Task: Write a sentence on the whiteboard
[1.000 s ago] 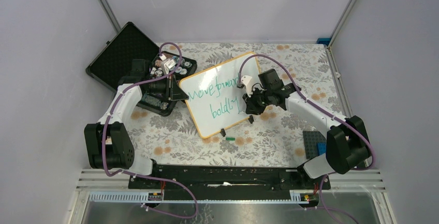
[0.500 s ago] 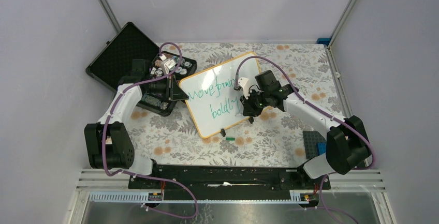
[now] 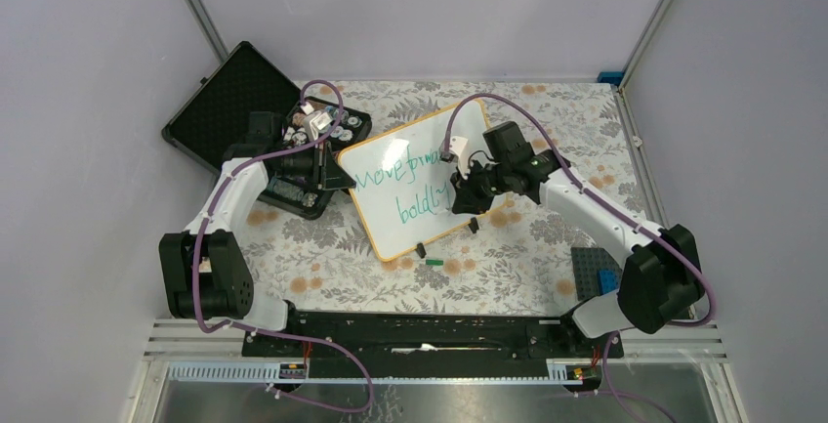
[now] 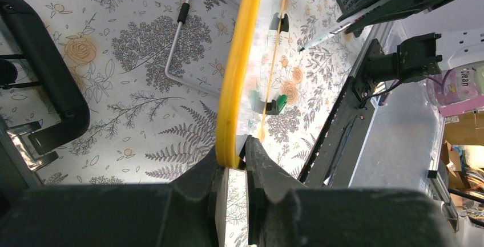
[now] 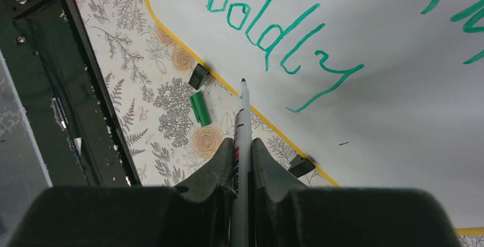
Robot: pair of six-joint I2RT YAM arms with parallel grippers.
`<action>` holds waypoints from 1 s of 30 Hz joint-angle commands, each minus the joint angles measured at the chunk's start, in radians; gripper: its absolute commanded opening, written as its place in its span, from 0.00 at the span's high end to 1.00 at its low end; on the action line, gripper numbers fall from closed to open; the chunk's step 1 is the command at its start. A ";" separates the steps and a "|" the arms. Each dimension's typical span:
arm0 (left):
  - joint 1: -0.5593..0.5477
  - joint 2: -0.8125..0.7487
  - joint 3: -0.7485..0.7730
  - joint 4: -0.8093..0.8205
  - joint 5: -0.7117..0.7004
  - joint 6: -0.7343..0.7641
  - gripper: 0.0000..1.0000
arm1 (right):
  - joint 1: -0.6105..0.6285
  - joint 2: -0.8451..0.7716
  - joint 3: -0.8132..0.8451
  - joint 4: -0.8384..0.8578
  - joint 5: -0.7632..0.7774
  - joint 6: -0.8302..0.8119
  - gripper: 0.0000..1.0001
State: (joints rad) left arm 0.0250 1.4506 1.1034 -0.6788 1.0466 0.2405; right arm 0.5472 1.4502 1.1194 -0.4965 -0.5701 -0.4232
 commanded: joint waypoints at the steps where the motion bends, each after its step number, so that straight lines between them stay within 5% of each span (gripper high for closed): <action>1: -0.011 0.001 0.003 0.053 -0.089 0.081 0.85 | -0.021 -0.036 0.057 -0.045 -0.057 -0.017 1.00; 19: -0.011 -0.016 -0.020 0.053 -0.062 0.101 0.66 | -0.172 -0.061 0.058 -0.063 -0.120 0.009 1.00; 30: -0.011 -0.036 -0.057 0.086 -0.046 0.112 0.63 | -0.248 -0.069 0.002 -0.005 -0.132 0.075 1.00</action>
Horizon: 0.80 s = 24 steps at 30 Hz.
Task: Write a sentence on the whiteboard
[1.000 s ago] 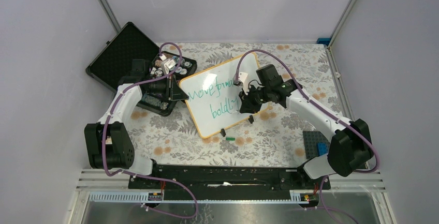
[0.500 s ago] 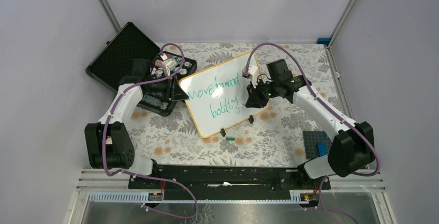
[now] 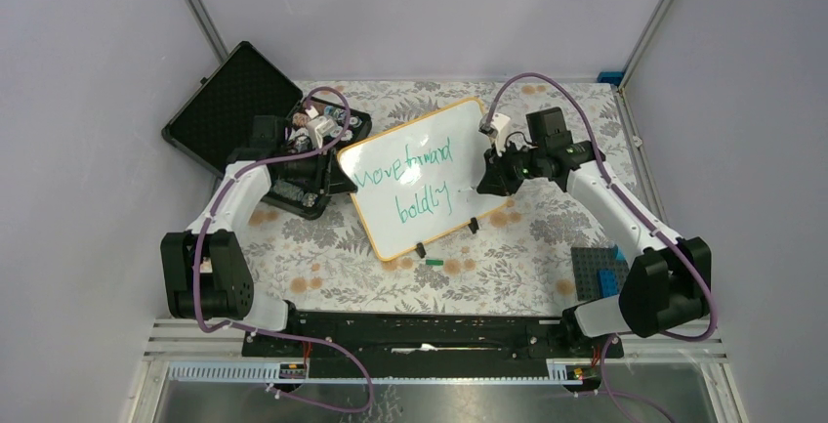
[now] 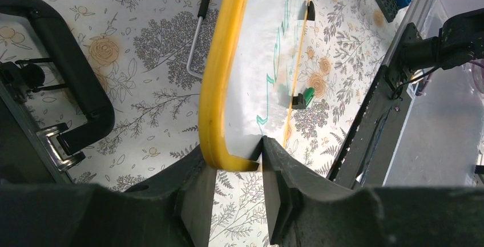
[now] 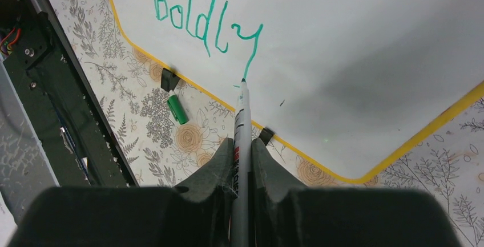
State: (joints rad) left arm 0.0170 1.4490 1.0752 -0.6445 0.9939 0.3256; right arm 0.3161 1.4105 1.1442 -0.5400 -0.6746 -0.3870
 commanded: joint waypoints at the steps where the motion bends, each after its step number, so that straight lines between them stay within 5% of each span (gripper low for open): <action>1: -0.003 -0.039 -0.034 0.060 0.005 0.023 0.63 | -0.018 -0.030 -0.035 0.049 -0.026 0.046 1.00; 24: -0.004 -0.030 -0.051 0.108 -0.003 -0.023 0.82 | 0.017 0.004 -0.052 0.142 0.037 0.092 1.00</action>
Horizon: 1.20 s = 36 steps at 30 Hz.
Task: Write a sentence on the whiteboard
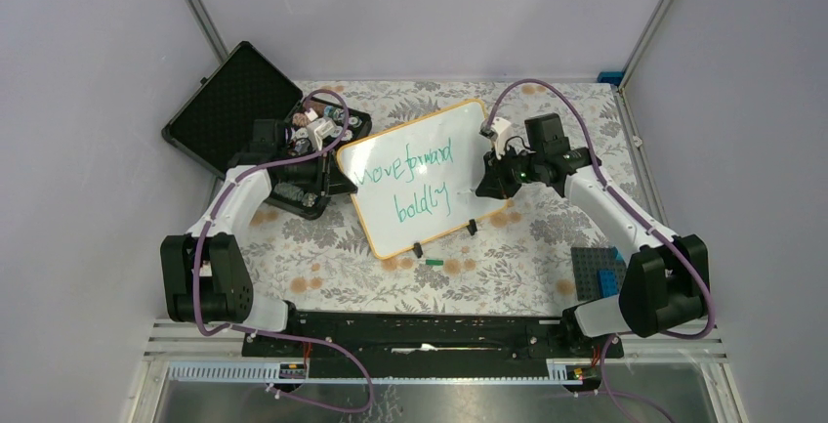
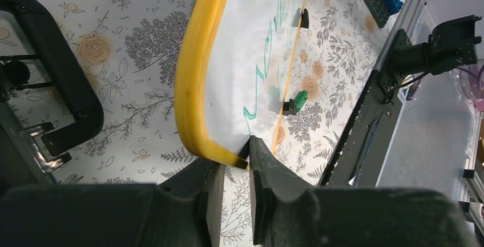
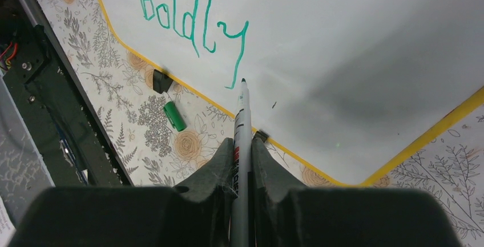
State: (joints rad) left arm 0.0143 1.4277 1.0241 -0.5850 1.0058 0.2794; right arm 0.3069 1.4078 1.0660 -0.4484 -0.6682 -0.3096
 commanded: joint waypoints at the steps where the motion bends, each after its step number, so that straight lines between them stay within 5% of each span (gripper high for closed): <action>1: -0.001 -0.009 0.001 0.048 -0.015 0.023 0.82 | 0.034 0.011 0.029 0.053 0.037 0.015 1.00; 30: -0.001 -0.001 0.006 0.050 -0.035 0.025 0.88 | 0.078 0.059 0.049 0.045 0.139 -0.005 1.00; 36: 0.000 0.001 0.034 0.018 -0.050 0.015 0.61 | 0.079 0.006 0.096 -0.041 0.001 -0.039 1.00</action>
State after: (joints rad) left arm 0.0143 1.4284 1.0245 -0.5842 0.9939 0.2653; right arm 0.3798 1.4719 1.0904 -0.4313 -0.5629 -0.3107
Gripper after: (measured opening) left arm 0.335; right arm 0.175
